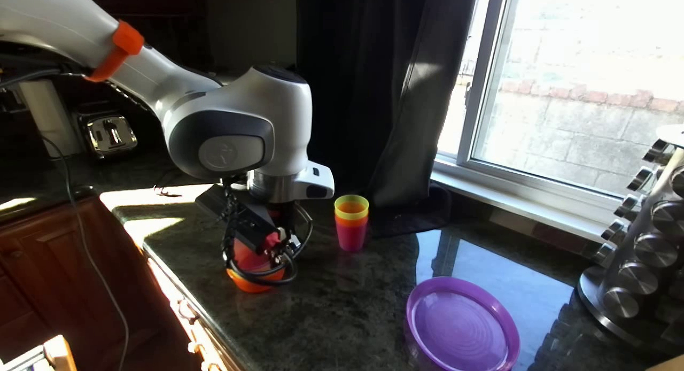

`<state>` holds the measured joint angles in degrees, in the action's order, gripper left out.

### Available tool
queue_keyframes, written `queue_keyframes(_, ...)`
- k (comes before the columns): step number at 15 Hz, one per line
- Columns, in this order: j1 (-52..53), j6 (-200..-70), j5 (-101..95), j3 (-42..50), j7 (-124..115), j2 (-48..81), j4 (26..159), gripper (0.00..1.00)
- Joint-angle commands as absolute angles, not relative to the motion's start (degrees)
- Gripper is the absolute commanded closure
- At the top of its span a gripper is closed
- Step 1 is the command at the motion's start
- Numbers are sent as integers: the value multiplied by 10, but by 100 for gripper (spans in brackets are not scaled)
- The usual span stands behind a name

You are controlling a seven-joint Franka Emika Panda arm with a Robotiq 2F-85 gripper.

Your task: Place the bowls inside each other and place the cups separately

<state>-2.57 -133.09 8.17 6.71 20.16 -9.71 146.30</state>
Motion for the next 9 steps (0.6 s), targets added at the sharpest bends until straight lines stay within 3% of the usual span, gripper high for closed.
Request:
queue_keyframes(1,-30,-1357,58,63,175,-76,1464,99)
queue_keyframes(9,-25,-1408,88,58,177,-31,1432,99)
